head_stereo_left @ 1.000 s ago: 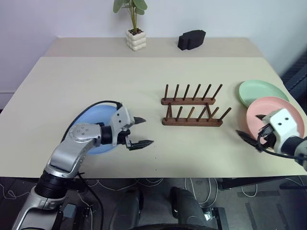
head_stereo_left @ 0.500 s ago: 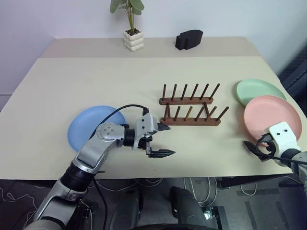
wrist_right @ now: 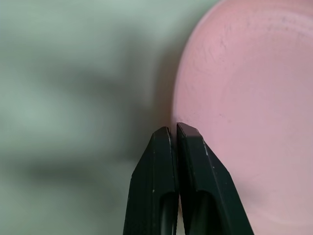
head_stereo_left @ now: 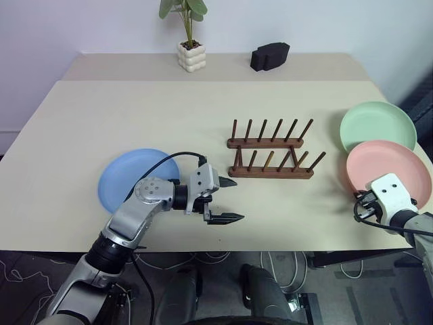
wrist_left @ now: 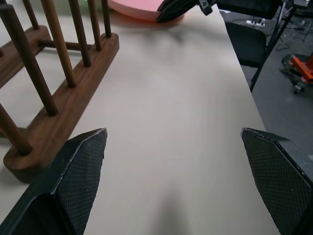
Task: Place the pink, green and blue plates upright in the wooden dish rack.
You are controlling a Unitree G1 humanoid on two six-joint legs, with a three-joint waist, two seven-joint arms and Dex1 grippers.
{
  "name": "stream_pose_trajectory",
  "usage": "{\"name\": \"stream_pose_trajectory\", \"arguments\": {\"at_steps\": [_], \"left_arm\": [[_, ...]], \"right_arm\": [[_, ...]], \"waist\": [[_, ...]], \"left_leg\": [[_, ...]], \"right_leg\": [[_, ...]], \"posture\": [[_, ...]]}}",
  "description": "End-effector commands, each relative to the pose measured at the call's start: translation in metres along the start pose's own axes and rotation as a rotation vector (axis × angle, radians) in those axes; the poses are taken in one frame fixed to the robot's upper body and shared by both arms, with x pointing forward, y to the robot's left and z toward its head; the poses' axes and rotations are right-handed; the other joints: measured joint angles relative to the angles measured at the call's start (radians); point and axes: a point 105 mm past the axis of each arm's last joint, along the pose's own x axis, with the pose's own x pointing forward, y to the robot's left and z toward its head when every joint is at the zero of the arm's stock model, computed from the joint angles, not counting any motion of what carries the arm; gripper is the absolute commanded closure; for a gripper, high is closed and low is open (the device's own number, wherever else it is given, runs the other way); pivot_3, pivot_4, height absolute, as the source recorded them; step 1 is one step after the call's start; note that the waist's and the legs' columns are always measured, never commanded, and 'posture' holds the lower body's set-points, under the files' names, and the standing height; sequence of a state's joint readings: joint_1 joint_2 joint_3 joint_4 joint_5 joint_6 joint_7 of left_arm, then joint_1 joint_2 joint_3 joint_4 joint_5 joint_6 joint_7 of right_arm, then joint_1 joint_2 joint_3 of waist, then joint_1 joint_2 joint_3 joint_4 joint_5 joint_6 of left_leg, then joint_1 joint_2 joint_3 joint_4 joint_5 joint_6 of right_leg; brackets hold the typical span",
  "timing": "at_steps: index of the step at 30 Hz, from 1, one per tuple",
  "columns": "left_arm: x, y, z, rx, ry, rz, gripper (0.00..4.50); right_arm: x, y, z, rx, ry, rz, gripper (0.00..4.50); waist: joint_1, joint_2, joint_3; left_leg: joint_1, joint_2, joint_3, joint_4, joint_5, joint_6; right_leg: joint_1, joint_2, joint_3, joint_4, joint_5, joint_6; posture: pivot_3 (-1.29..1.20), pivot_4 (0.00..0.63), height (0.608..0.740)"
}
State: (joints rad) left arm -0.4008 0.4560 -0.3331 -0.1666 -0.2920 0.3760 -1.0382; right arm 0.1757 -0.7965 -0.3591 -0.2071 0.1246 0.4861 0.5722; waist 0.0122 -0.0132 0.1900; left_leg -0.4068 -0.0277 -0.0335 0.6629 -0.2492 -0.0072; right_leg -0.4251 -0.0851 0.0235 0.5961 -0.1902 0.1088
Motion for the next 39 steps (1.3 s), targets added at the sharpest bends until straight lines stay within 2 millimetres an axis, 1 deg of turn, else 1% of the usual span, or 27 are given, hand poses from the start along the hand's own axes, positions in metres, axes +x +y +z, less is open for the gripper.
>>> {"name": "stream_pose_trajectory", "arguments": {"at_steps": [1, 4, 5, 6, 8, 10, 12, 13, 15, 16, 17, 19, 22, 24, 26, 29, 31, 32, 36, 39], "left_arm": [[-0.003, 0.001, 0.011, 0.050, -0.034, 0.013, 0.00], [-0.003, 0.002, 0.009, 0.049, -0.035, 0.016, 0.00], [-0.004, 0.002, 0.009, 0.047, -0.034, 0.017, 0.00], [-0.004, 0.003, 0.009, 0.045, -0.034, 0.020, 0.00], [-0.005, 0.004, 0.011, 0.042, -0.033, 0.024, 0.00], [-0.005, 0.004, 0.011, 0.041, -0.033, 0.027, 0.00], [-0.005, 0.004, 0.012, 0.041, -0.034, 0.028, 0.00], [-0.005, 0.004, 0.012, 0.042, -0.035, 0.029, 0.00], [-0.004, 0.004, 0.012, 0.042, -0.035, 0.030, 0.00], [-0.004, 0.004, 0.012, 0.042, -0.037, 0.032, 0.00], [-0.003, 0.004, 0.013, 0.043, -0.039, 0.034, 0.00], [-0.003, 0.004, 0.014, 0.047, -0.044, 0.046, 0.00], [-0.003, 0.006, 0.014, 0.048, -0.047, 0.065, 0.00], [-0.005, 0.006, 0.013, 0.045, -0.044, 0.075, 0.00], [-0.006, 0.006, 0.012, 0.039, -0.044, 0.085, 0.00], [-0.006, 0.006, 0.011, 0.037, -0.045, 0.091, 0.00], [-0.007, 0.006, 0.011, 0.037, -0.045, 0.093, 0.00], [-0.007, 0.006, 0.011, 0.037, -0.045, 0.093, 0.00], [-0.007, 0.006, 0.012, 0.043, -0.044, 0.096, 0.00], [-0.007, 0.007, 0.012, 0.043, -0.044, 0.096, 0.00]], "right_arm": [[-0.015, -0.009, 0.019, -0.095, -0.029, -0.042, 4.49], [-0.023, -0.011, 0.035, -0.144, -0.065, -0.047, 4.49], [-0.027, -0.012, 0.043, -0.186, -0.082, -0.048, 4.49], [-0.033, -0.012, 0.058, -0.243, -0.128, -0.044, 4.49], [-0.050, -0.013, 0.105, -0.340, -0.280, -0.022, 4.49], [-0.065, -0.013, 0.146, -0.370, -0.431, -0.004, 4.49], [-0.074, -0.020, 0.175, -0.354, -0.548, -0.027, 4.49], [-0.076, -0.022, 0.184, -0.342, -0.581, -0.032, 4.49], [-0.078, -0.024, 0.194, -0.323, -0.623, -0.031, 4.49], [-0.078, -0.024, 0.201, -0.293, -0.658, -0.026, 4.49], [-0.076, -0.020, 0.207, -0.279, -0.684, 0.009, 4.49], [-0.069, -0.014, 0.214, -0.281, -0.709, 0.064, 4.49], [-0.069, -0.009, 0.222, -0.224, -0.782, 0.138, 4.49], [-0.078, -0.004, 0.233, -0.070, -0.907, 0.271, 4.49], [-0.085, -0.001, 0.235, 0.055, -0.953, 0.389, 4.49], [-0.094, 0.001, 0.233, 0.223, -0.988, 0.560, 4.49], [-0.099, 0.002, 0.230, 0.297, -0.996, 0.640, 4.49], [-0.100, 0.003, 0.229, 0.317, -0.995, 0.664, 4.49], [-0.092, 0.003, 0.215, 0.444, -0.966, 0.708, 4.49], [-0.093, 0.006, 0.209, 0.490, -0.960, 0.762, 4.49]], "waist": [[0.000, 0.000, 0.000], [-0.002, 0.000, 0.000], [-0.002, 0.000, 0.000], [-0.002, 0.001, 0.000], [-0.003, 0.003, 0.000], [-0.009, 0.004, 0.001], [-0.009, 0.003, 0.001], [-0.007, 0.002, 0.001], [0.002, 0.000, 0.001], [0.004, -0.001, 0.001], [0.002, -0.001, 0.001], [0.000, -0.001, 0.001], [0.000, 0.000, 0.001], [-0.001, 0.000, 0.002], [-0.002, 0.000, 0.002], [0.002, 0.000, 0.002], [0.001, 0.000, 0.002], [0.000, 0.000, 0.002], [-0.001, 0.000, 0.002], [-0.001, 0.001, 0.002]], "left_leg": [[0.000, 0.000, 0.000, 0.000, 0.000, 0.000], [0.000, 0.000, 0.000, 0.000, 0.000, 0.000], [0.000, 0.000, 0.000, 0.000, 0.000, 0.000], [0.000, 0.000, 0.000, 0.000, 0.000, 0.000], [0.000, 0.000, 0.000, 0.000, 0.000, 0.000], [0.000, 0.000, 0.001, 0.000, 0.000, 0.000], [0.000, 0.001, 0.000, 0.000, 0.000, 0.000], [0.000, 0.002, 0.000, 0.000, 0.000, 0.000], [0.000, 0.002, -0.001, 0.000, 0.000, 0.001], [-0.001, 0.002, -0.001, 0.000, -0.001, 0.001], [-0.002, 0.003, 0.000, 0.000, -0.001, 0.001], [-0.002, 0.002, 0.001, 0.000, -0.001, 0.001], [-0.002, 0.002, 0.002, 0.000, -0.001, 0.001], [-0.002, 0.002, 0.002, 0.000, -0.001, 0.001], [-0.001, 0.002, 0.001, 0.000, -0.001, 0.001], [-0.001, 0.002, 0.001, 0.000, -0.001, 0.002], [-0.002, 0.002, 0.001, 0.000, -0.001, 0.002], [-0.002, 0.002, 0.001, 0.000, -0.001, 0.002], [-0.001, 0.003, 0.001, 0.000, -0.001, 0.002], [-0.001, 0.002, 0.002, 0.000, -0.001, 0.002]], "right_leg": [[0.000, 0.000, 0.000, 0.000, 0.000, 0.000], [0.000, 0.000, 0.000, 0.000, 0.000, 0.000], [0.000, 0.000, 0.000, 0.000, 0.000, 0.001], [0.000, 0.000, 0.000, 0.000, 0.000, 0.000], [-0.001, 0.000, 0.000, 0.000, 0.000, 0.001], [-0.001, 0.000, 0.000, 0.000, -0.002, 0.003], [-0.001, 0.001, 0.000, 0.000, -0.002, 0.003], [-0.001, 0.002, 0.000, 0.000, -0.002, 0.003], [-0.001, 0.003, -0.001, -0.001, -0.002, 0.003], [0.000, 0.002, -0.001, -0.001, -0.001, 0.000], [0.000, 0.002, -0.002, -0.001, 0.000, 0.000], [-0.001, 0.001, -0.001, -0.002, 0.000, 0.000], [-0.001, 0.000, -0.001, -0.001, 0.000, 0.000], [-0.001, 0.000, -0.001, -0.001, 0.000, 0.000], [-0.001, 0.000, -0.001, -0.001, 0.000, 0.000], [-0.001, 0.000, -0.001, -0.001, 0.000, 0.000], [-0.001, 0.000, -0.001, -0.001, 0.000, 0.000], [-0.001, 0.000, -0.001, -0.001, 0.000, 0.000], [-0.001, 0.000, -0.001, -0.001, 0.000, -0.001], [-0.001, 0.000, -0.001, -0.001, 0.000, -0.001]], "posture": [[0.00, 0.150, 0.736], [0.00, 0.150, 0.736], [0.00, 0.150, 0.736], [0.00, 0.150, 0.736], [0.00, 0.150, 0.736], [0.00, 0.150, 0.736], [0.00, 0.150, 0.736], [0.00, 0.150, 0.736], [0.00, 0.150, 0.736], [0.00, 0.150, 0.736], [0.00, 0.150, 0.736], [0.00, 0.150, 0.736], [0.00, 0.150, 0.736], [0.00, 0.150, 0.736], [0.00, 0.150, 0.736], [0.00, 0.150, 0.736], [0.00, 0.150, 0.736], [0.00, 0.150, 0.736], [0.00, 0.150, 0.736], [0.00, 0.150, 0.736]]}}
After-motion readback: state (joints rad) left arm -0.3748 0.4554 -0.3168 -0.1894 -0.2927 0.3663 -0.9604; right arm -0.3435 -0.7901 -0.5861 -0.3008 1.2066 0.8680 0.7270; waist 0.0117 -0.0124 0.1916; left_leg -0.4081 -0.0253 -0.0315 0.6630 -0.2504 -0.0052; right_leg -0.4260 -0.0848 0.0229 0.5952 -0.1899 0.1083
